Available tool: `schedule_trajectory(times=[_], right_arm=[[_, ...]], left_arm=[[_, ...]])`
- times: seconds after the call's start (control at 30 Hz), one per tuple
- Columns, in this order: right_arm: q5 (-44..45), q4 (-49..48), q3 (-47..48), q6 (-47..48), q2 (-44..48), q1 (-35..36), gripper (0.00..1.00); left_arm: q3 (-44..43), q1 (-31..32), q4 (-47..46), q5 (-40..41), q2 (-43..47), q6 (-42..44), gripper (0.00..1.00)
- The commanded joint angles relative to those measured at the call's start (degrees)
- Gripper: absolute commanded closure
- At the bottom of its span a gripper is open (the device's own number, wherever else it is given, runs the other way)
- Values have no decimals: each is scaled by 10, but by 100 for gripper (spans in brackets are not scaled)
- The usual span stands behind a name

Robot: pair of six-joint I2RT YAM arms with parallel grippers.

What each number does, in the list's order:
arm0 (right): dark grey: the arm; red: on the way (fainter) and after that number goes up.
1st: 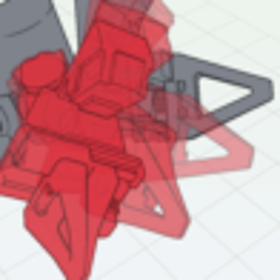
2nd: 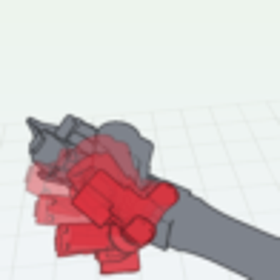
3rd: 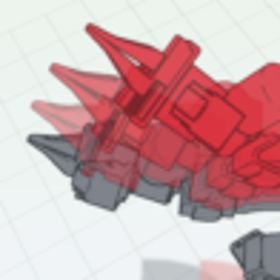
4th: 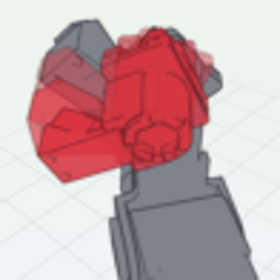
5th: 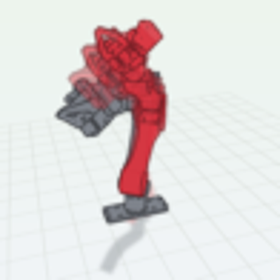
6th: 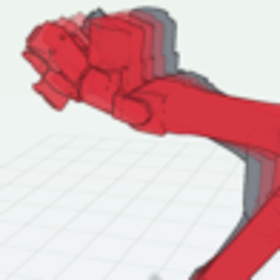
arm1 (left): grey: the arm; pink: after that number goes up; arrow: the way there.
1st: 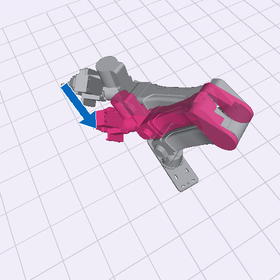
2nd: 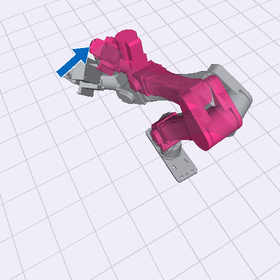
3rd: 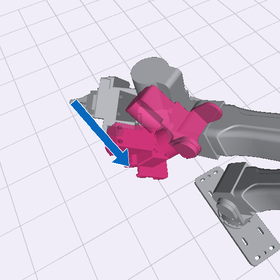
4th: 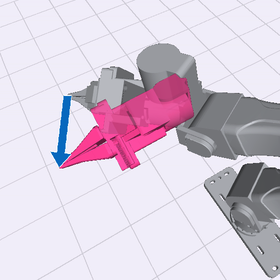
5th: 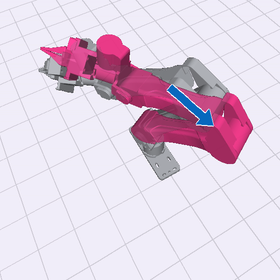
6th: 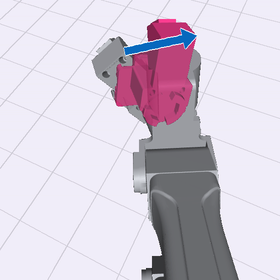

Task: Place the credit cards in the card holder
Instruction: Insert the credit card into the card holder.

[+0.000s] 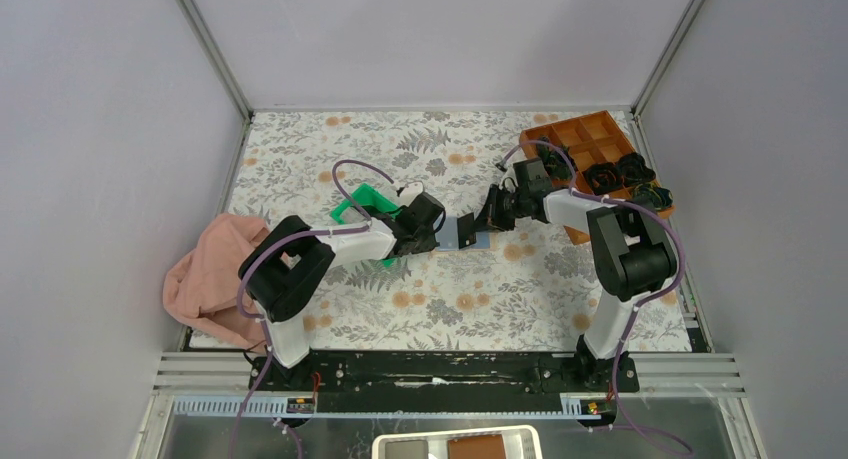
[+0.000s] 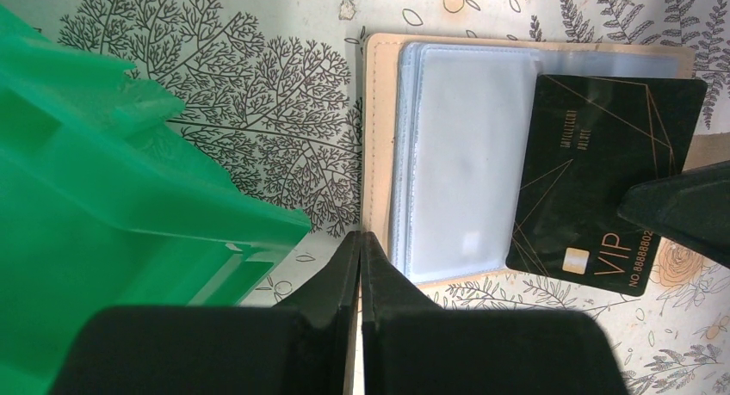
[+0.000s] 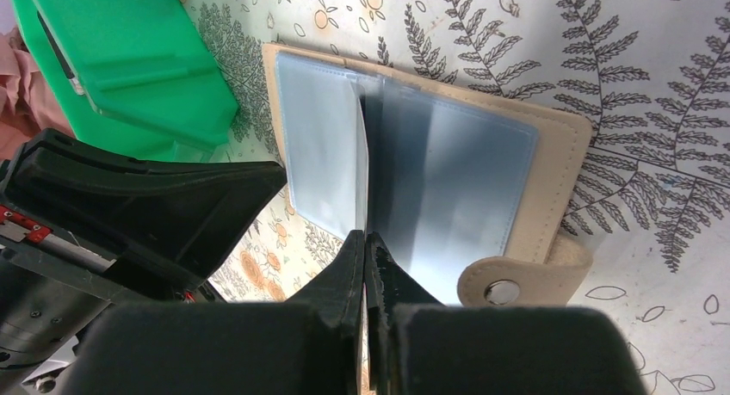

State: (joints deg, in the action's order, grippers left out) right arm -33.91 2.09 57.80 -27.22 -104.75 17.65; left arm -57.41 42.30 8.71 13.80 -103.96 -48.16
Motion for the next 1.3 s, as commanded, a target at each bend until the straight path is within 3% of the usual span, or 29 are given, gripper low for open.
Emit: schedule_trajectory(times=[0.0,1.27], right_arm=[[-13,-18,-10,-4,-7,-1,100],[-2,-30,-10,10,-49,-4,100]], left_arm=[[19,-7,78,11,-44,17,97],[17,-7,77,7,-52,23,97]])
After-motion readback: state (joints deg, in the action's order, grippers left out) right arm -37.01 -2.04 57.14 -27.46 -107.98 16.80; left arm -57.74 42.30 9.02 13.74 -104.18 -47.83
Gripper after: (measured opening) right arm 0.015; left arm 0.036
